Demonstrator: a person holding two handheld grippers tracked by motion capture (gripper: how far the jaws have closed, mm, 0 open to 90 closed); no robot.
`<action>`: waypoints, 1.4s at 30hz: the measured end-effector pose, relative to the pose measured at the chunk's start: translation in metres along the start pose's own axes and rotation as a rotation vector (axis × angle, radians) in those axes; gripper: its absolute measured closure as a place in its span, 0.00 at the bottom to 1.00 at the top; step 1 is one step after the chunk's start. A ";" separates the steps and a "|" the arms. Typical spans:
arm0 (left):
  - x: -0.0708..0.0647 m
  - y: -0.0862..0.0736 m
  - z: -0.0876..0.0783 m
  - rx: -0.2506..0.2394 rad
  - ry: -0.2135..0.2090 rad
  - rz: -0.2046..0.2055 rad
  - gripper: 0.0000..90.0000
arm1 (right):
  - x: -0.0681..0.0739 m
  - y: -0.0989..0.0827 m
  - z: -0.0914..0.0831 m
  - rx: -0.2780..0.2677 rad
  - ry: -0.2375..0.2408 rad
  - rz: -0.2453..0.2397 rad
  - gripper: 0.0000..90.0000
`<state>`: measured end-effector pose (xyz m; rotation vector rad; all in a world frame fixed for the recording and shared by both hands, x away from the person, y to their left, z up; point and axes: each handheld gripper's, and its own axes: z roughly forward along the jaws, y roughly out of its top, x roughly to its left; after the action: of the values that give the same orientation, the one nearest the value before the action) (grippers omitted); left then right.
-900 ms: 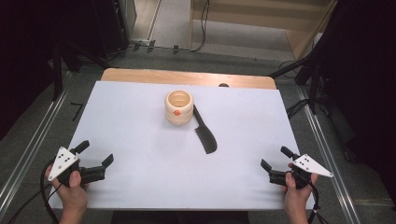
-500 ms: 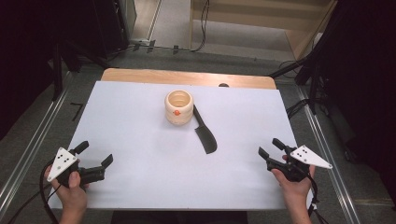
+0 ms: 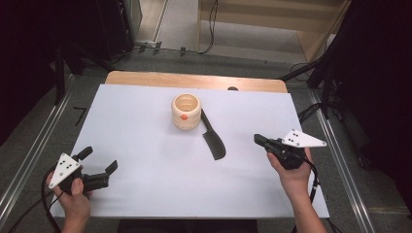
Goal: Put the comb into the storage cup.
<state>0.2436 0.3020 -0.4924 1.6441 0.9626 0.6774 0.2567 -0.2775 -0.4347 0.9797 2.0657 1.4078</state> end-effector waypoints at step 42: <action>-0.001 0.000 0.000 0.002 -0.008 0.010 0.00 | 0.001 0.072 0.127 0.321 0.176 -0.168 0.98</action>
<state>0.2429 0.3015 -0.4922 1.6529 0.9497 0.6767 0.3669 -0.1832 -0.4163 0.7993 2.4960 1.1345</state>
